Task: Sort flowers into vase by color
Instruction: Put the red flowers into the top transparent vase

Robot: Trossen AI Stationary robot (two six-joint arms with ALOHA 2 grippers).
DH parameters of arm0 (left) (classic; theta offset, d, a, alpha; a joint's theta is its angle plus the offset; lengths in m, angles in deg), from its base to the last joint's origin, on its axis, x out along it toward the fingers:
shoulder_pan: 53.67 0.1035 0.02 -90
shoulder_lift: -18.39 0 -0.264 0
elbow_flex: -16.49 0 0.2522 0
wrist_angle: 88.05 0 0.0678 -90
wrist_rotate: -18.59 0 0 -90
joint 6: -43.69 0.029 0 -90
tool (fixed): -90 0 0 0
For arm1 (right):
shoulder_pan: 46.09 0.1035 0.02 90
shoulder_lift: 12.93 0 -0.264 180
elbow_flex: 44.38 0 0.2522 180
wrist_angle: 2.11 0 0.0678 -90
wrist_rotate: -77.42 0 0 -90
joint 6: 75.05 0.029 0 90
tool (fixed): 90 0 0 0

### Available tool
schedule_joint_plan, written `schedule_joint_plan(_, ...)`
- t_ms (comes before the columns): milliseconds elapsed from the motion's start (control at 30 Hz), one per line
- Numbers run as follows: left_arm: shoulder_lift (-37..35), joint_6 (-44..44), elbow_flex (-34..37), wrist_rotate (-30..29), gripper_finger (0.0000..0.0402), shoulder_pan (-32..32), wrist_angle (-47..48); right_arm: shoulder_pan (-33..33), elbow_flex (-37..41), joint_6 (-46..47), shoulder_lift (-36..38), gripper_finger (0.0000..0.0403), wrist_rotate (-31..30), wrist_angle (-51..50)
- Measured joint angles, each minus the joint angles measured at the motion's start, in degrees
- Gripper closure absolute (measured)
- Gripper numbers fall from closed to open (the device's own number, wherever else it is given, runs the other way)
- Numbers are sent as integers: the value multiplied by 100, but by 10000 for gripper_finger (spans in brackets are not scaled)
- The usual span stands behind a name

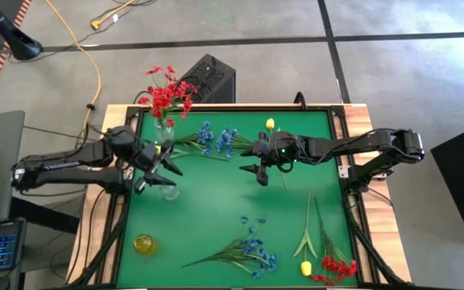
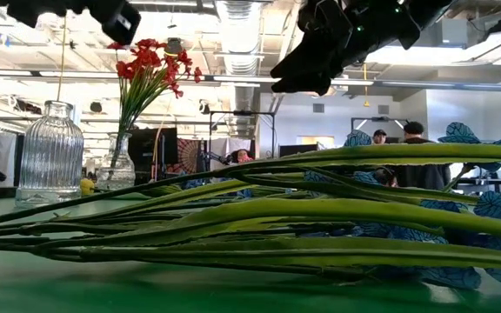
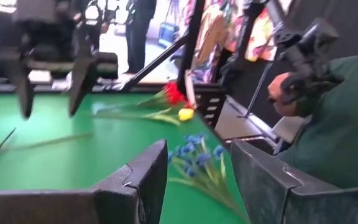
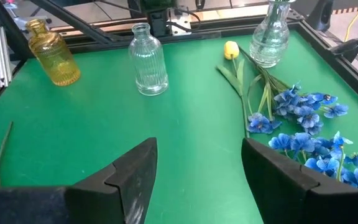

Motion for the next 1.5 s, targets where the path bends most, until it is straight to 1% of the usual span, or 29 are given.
schedule_joint_plan(267, 212, 61, 0, -898, 238, -1128, -268, 134, 0, 91, 0, 143, -2, 0)
schedule_joint_plan(500, 760, 99, -14, -1558, 238, -2175, -582, 573, 0, 130, 0, 143, -2, -111)
schedule_joint_plan(733, 1366, 210, -463, -2213, 238, -2968, -187, 1209, -2, 959, 0, 143, -2, -893)
schedule_joint_plan(833, 1592, 277, -712, -2497, 238, -3206, 100, 1482, -79, 1491, 0, 143, -2, -1547)
schedule_joint_plan(900, 1730, 412, -875, -2650, 238, -3319, 324, 1675, -272, 1830, 0, 143, -2, -2402)
schedule_joint_plan(1000, 1900, 724, -983, -2841, 238, -3384, 533, 1939, -612, 2357, 0, 143, -7, -4036)
schedule_joint_plan(1067, 1972, 907, -984, -2924, 238, -3381, 593, 2069, -779, 3165, 0, 143, -4, -5026)
schedule_joint_plan(1167, 2092, 1043, -984, -3149, 238, -3380, 628, 2226, -879, 4714, 2, 143, 35, -6184)
schedule_joint_plan(1233, 2161, 1126, -984, -3176, 238, -3367, 679, 2390, -835, 5515, 1, 143, 320, -6793)
schedule_joint_plan(1367, 2215, 1304, -984, -3177, 238, -3364, 869, 2833, -572, 6632, 2, 143, 977, -7580)
schedule_joint_plan(1433, 2214, 1366, -984, -3177, 238, -3364, 954, 3046, -366, 7082, 2, 143, 1322, -7601)
schedule_joint_plan(1500, 2209, 1420, -984, -3177, 238, -3364, 1030, 3208, -104, 7430, 2, 143, 1686, -7337)
